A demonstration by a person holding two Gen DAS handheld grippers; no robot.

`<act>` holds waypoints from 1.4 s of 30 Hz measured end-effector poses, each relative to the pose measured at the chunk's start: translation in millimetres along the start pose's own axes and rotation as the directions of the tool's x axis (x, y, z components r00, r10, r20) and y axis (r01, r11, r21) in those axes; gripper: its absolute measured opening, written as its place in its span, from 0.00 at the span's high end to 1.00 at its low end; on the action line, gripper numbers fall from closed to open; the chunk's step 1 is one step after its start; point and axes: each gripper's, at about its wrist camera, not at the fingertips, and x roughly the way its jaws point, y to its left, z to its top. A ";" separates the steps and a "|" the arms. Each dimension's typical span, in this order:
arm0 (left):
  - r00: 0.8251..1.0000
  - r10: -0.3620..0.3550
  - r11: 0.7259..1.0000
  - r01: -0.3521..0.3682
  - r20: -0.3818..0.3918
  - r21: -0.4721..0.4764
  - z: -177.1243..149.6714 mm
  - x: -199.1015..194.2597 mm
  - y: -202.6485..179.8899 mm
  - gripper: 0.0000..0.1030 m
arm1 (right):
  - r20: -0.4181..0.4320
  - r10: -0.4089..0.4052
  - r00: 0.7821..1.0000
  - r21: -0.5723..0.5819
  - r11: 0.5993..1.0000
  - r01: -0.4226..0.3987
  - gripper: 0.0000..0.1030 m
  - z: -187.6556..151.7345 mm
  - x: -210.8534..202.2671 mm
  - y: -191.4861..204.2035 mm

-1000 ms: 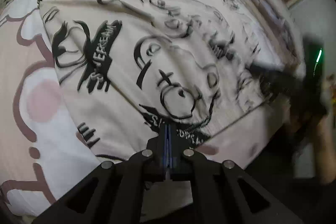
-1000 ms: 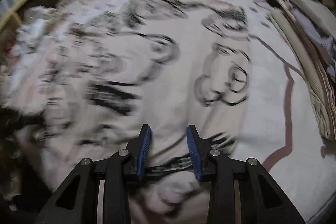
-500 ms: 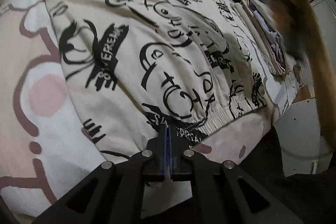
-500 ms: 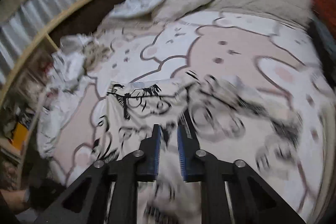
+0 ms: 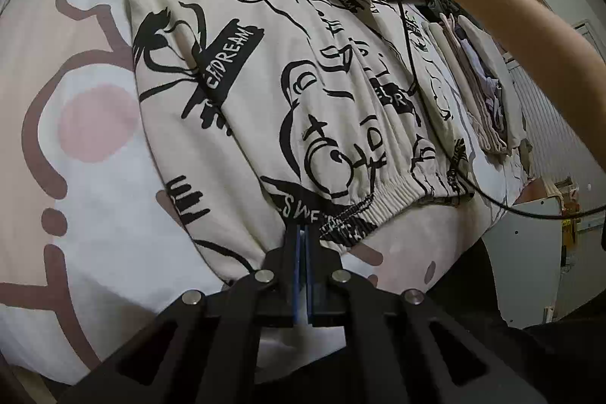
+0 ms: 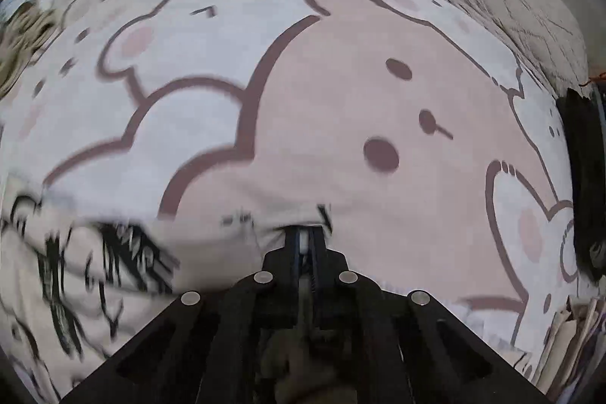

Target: Fold clothes

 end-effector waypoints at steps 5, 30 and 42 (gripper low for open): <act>1.000 0.005 1.000 -0.005 0.019 0.023 0.5 -7.8 -5.3 0.97 | 0.115 0.150 0.982 0.076 0.984 -0.160 0.95 -14.6 -55.2 -30.8; 0.981 0.135 0.911 -0.177 0.136 0.373 37.5 68.5 -118.4 0.97 | 0.204 0.455 0.867 0.552 0.678 -0.486 0.94 -379.9 -151.2 -103.2; 0.924 0.094 0.839 -0.273 0.370 0.470 10.1 26.5 -146.8 0.86 | 0.312 0.595 0.741 0.657 0.429 -0.621 0.62 -390.5 -129.4 -84.5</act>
